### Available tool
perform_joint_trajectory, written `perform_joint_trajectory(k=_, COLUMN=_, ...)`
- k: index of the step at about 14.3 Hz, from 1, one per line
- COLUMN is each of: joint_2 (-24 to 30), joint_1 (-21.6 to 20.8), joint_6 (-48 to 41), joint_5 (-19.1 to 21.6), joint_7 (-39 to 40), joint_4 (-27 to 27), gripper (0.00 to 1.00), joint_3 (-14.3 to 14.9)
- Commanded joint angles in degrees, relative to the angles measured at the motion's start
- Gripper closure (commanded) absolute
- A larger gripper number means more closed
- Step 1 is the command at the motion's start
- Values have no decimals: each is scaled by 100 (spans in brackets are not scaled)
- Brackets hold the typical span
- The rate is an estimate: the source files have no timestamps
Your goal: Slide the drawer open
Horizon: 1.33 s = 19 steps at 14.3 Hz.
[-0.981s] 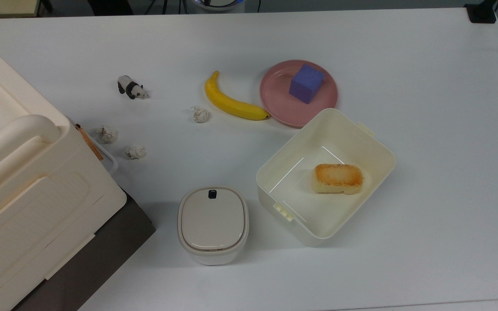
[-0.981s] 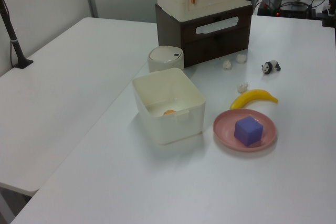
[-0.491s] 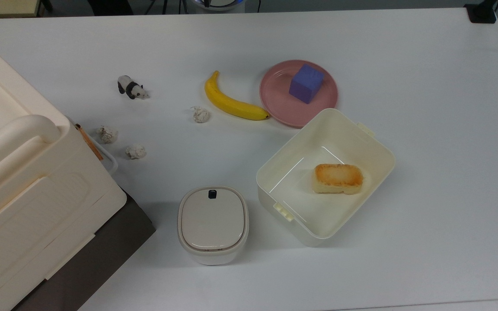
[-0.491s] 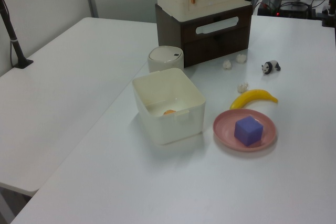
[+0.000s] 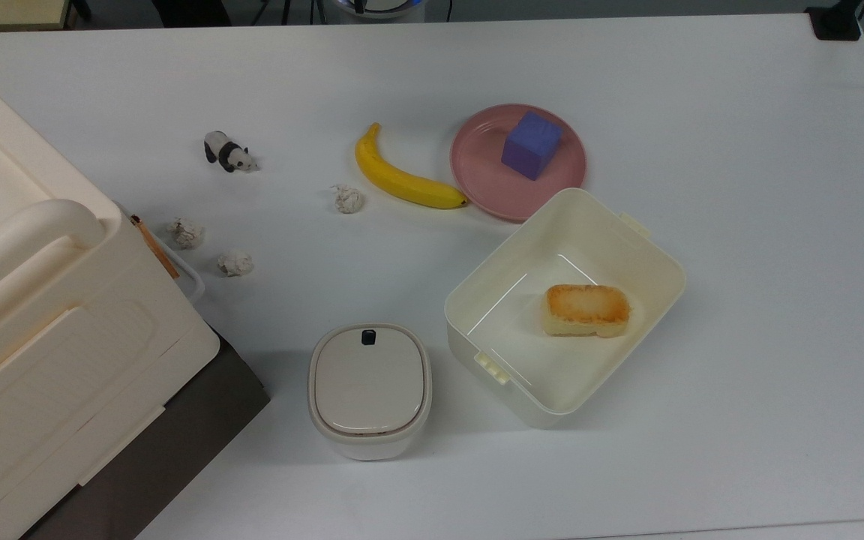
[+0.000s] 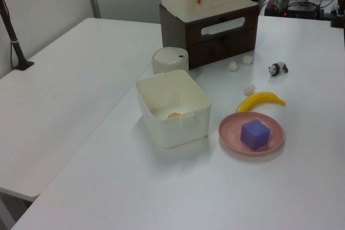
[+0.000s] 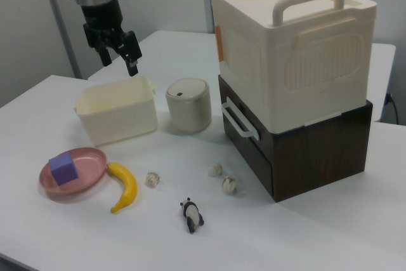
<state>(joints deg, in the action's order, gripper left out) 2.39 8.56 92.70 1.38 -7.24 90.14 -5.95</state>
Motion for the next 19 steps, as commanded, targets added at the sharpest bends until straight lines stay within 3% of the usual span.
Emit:
perform_joint_trajectory(k=1, joint_2=51, joint_1=-30, joint_6=-6, joint_5=117, joint_7=194, joint_4=101, gripper=0, joint_3=24)
perform_joint_trajectory(k=9, joint_2=-10, joint_1=234, joint_6=11, joint_5=38, joint_7=2970, joint_4=215, gripper=0, joint_3=85)
perform_joint_trajectory(k=14, joint_2=-212, joint_1=304, joint_6=283, joint_5=-366, joint_7=3913, joint_4=268, gripper=0, joint_3=94)
perform_joint_trajectory(k=16, joint_2=-309, joint_1=366, joint_6=424, joint_5=-401, joint_7=3984, joint_4=259, gripper=0, joint_3=94)
perform_joint_trajectory(k=19, joint_2=-493, joint_1=366, joint_6=723, joint_5=-796, joint_7=4019, joint_4=268, gripper=0, joint_3=94)
